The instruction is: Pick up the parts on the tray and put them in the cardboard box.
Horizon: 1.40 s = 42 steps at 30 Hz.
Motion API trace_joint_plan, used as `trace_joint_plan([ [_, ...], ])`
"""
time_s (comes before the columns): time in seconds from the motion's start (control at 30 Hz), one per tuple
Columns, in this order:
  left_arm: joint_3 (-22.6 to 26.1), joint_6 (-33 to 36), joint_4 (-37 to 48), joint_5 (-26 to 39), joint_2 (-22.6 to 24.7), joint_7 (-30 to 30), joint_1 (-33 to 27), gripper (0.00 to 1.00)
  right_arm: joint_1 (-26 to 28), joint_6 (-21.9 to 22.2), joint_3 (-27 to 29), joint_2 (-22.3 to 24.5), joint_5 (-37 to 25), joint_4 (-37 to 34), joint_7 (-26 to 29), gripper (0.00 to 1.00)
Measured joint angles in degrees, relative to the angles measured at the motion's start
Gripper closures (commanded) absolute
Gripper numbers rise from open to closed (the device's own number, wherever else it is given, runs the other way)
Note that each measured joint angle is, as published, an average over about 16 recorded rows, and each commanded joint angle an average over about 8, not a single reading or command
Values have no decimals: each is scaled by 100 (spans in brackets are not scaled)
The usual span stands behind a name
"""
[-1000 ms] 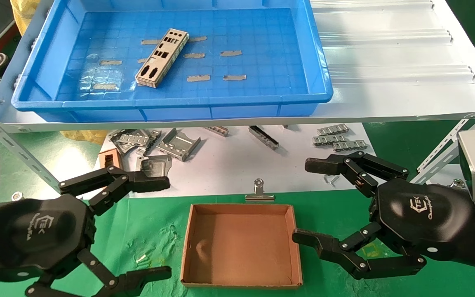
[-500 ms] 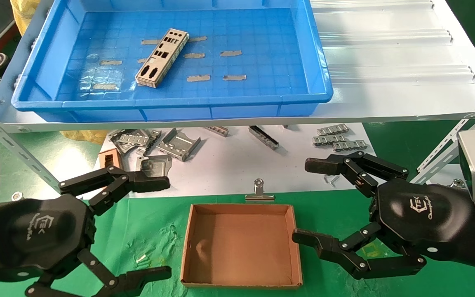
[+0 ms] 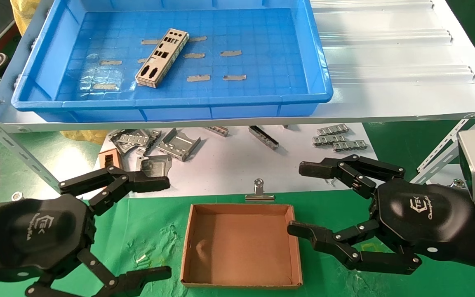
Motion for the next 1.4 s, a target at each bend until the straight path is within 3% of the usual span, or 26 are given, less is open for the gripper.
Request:
trace_joint_plan([
  [0.8,6,-166,4,207,35,12,-245,0,0,0,0,0,0,0,0,100],
  [1.1,291,-709,689,1134,534,-150,-1512,0,0,0,0,0,0,0,0,100],
  [1.4,856,-1349,2658,2434,1632,24,-3315,0,0,0,0,0,0,0,0,100],
])
